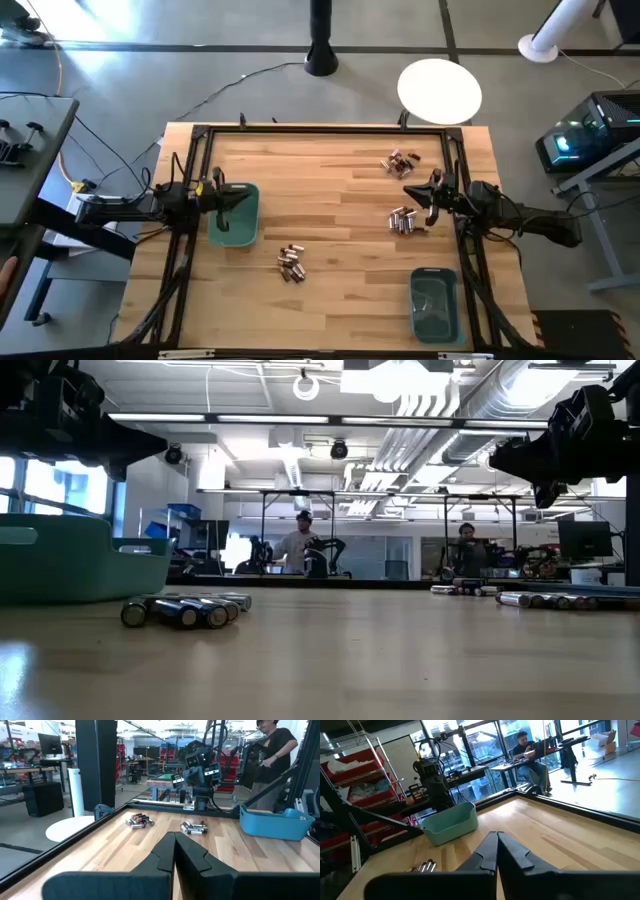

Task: Sort batteries

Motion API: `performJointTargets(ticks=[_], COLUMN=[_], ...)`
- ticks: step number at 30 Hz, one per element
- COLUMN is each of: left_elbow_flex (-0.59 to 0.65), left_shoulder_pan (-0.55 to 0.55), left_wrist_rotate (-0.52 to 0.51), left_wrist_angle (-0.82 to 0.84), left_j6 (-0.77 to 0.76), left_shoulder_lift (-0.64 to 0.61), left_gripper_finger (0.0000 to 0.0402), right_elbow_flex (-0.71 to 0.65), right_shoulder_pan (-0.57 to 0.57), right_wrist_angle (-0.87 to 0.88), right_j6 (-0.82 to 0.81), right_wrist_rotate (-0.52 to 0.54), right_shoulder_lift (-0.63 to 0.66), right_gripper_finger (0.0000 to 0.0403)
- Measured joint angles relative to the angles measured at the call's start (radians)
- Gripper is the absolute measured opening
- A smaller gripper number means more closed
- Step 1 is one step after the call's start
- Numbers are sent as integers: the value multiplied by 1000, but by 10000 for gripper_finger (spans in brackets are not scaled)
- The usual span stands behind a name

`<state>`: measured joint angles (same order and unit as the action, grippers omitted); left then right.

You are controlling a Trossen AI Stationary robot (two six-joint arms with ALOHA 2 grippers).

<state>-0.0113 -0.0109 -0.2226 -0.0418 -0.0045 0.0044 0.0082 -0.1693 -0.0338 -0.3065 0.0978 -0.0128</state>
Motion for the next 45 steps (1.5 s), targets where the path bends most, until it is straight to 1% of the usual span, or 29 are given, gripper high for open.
performJointTargets(ticks=[8,17,22,40,43,45], left_elbow_flex=[0,0,0,0,0,0], left_shoulder_pan=[0,0,0,0,0,0], left_wrist_rotate=[0,-1,-1,-1,1,3], left_wrist_angle=[-1,-7,-7,-9,-31,-57], left_j6=[10,67,35,35,9,-71], left_shoulder_lift=[0,0,0,0,0,0], left_gripper_finger=[1,1,1,1,1,1], right_elbow_flex=[0,0,0,0,0,0], right_shoulder_pan=[0,0,0,0,0,0], right_wrist_angle=[0,0,0,0,0,0], right_j6=[0,0,0,0,0,0], right_wrist_rotate=[0,0,0,0,0,0], right_shoulder_lift=[0,0,0,0,0,0], right_gripper_finger=[0,0,0,0,0,0])
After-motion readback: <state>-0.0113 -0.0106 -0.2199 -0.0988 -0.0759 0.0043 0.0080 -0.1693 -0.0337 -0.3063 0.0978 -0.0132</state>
